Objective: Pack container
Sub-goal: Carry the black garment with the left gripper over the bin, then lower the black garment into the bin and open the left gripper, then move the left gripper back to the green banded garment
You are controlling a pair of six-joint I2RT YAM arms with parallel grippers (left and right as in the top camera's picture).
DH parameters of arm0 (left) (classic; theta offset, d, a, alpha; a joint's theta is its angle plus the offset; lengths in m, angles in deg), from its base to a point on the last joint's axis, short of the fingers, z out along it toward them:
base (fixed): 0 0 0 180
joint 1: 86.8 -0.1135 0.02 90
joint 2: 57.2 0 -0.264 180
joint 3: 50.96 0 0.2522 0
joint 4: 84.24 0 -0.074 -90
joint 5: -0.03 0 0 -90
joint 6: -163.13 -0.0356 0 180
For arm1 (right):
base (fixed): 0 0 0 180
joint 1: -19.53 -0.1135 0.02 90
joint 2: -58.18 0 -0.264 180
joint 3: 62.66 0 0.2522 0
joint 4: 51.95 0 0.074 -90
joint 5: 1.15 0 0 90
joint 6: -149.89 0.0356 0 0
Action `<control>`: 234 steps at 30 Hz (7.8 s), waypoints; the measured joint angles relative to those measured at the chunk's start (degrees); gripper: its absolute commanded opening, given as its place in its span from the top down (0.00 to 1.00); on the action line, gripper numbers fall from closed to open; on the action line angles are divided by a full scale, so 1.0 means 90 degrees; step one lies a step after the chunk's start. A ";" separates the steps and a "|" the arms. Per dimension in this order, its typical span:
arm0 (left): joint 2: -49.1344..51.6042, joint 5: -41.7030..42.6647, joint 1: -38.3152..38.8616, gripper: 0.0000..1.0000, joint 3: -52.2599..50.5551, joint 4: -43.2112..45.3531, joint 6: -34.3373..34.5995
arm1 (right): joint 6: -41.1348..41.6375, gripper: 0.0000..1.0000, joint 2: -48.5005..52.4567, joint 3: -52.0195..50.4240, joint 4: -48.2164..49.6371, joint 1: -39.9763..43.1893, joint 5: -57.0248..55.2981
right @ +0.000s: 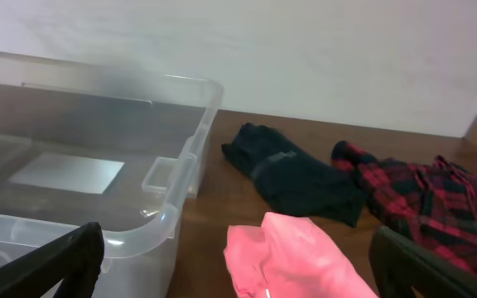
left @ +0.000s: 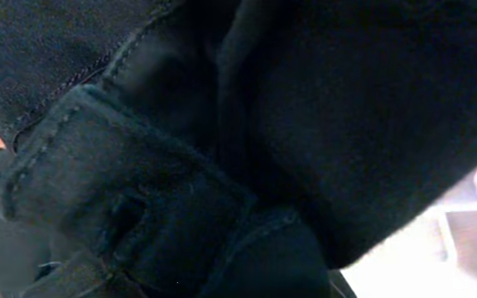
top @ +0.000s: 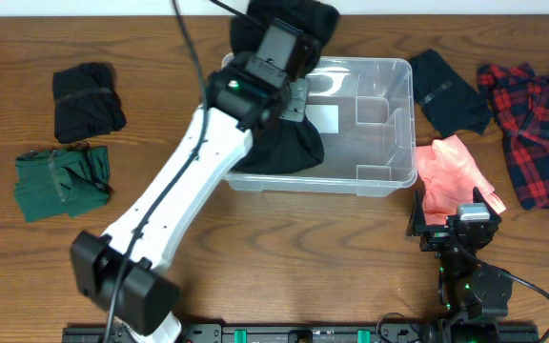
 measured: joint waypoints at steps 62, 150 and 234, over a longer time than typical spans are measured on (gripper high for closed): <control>0.1603 -0.0408 0.0364 0.94 0.0041 0.0143 0.1598 | -0.0002 0.01 0.0000 0.0000 -0.0002 0.0000 0.0000; 0.2244 -0.1246 -0.0359 0.94 0.0053 0.1481 0.0345 | 0.0000 0.01 0.0000 0.0000 0.0000 0.0000 0.0000; 0.2458 -0.1309 -0.4983 0.02 0.0029 0.1719 -0.1469 | 0.0000 0.01 0.0000 0.0000 0.0000 0.0000 0.0000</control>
